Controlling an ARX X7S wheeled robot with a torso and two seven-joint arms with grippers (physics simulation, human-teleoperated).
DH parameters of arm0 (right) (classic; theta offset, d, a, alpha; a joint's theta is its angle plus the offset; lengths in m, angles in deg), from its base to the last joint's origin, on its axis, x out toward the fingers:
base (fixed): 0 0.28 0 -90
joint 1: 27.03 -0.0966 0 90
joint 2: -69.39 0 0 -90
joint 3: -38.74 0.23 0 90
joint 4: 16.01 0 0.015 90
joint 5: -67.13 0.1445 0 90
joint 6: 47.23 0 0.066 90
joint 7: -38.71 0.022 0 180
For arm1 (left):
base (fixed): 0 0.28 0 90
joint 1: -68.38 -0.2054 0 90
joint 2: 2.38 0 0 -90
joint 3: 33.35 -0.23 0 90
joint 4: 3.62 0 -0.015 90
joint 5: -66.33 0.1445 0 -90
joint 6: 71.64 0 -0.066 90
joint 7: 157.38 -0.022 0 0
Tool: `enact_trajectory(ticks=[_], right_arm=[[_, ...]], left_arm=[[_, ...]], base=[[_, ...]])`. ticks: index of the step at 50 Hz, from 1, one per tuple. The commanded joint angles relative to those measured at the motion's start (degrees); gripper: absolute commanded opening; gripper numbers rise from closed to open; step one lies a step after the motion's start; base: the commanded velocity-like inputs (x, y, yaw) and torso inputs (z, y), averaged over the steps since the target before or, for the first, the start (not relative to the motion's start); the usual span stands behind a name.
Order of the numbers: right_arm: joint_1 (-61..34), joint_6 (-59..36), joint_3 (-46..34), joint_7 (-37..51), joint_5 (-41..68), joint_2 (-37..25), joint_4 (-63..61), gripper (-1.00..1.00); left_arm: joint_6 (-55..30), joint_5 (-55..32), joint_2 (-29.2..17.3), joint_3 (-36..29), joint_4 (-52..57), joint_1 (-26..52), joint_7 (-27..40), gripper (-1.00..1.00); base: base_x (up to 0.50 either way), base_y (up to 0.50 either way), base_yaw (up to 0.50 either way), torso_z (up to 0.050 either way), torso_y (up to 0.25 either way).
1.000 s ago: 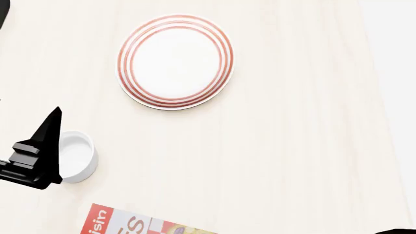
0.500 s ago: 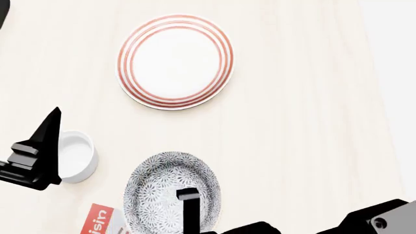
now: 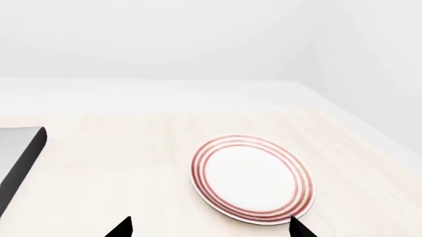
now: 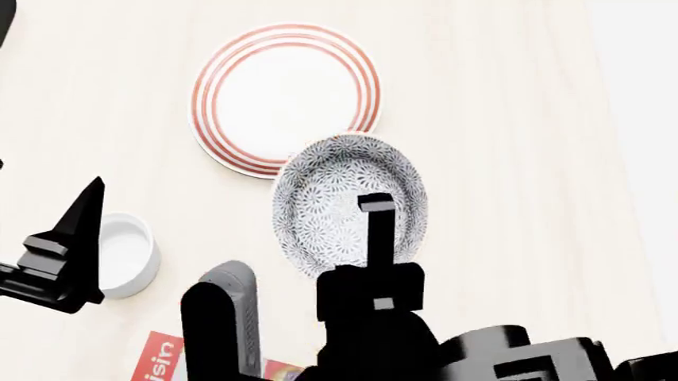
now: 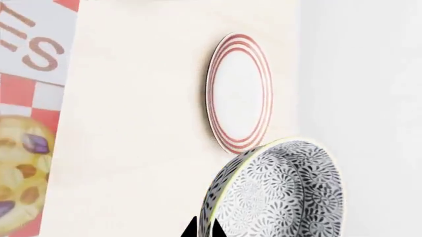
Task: Pick the akita bowl on the cookies box and place it on the plate.
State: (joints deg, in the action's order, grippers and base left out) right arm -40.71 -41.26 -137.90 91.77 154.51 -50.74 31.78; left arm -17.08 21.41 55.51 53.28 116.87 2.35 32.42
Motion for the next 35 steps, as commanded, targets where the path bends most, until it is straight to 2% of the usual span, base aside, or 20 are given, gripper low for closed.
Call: enact_trajectory(ticks=[1, 8, 15, 24, 35], right_arm=[[-3.9, 9.0, -8.1, -21.2, -28.2, -3.3, 3.0, -1.00], [-4.5, 16.5, -14.3, -26.5, -38.7, -2.9, 9.2, -1.00], [-4.2, 22.1, -16.9, -30.2, -43.7, -1.5, 15.4, -1.00], [-3.4, 31.3, -18.9, -35.5, -49.9, 0.6, 26.3, -1.00], [-2.1, 40.3, -17.5, -40.3, -52.8, 3.8, 39.0, -1.00]], left_arm=[[0.3, 0.6, -0.1, -0.8, 0.0, -0.2, -0.4, 1.00], [0.6, 0.8, -0.1, -1.1, -0.5, -0.2, -0.7, 1.00], [0.8, 0.7, -0.7, -1.2, 0.2, -0.9, -1.2, 1.00], [2.0, 2.0, -0.7, -2.0, 0.2, -1.7, -1.7, 1.00], [1.9, 2.1, -0.4, -2.3, -0.6, -1.2, -1.4, 1.00]], base=[[0.00, 0.00, 0.00, 0.000, 0.000], [0.00, 0.00, 0.00, 0.000, 0.000], [0.00, 0.00, 0.00, 0.000, 0.000], [0.00, 0.00, 0.00, 0.000, 0.000], [0.00, 0.00, 0.00, 0.000, 0.000]])
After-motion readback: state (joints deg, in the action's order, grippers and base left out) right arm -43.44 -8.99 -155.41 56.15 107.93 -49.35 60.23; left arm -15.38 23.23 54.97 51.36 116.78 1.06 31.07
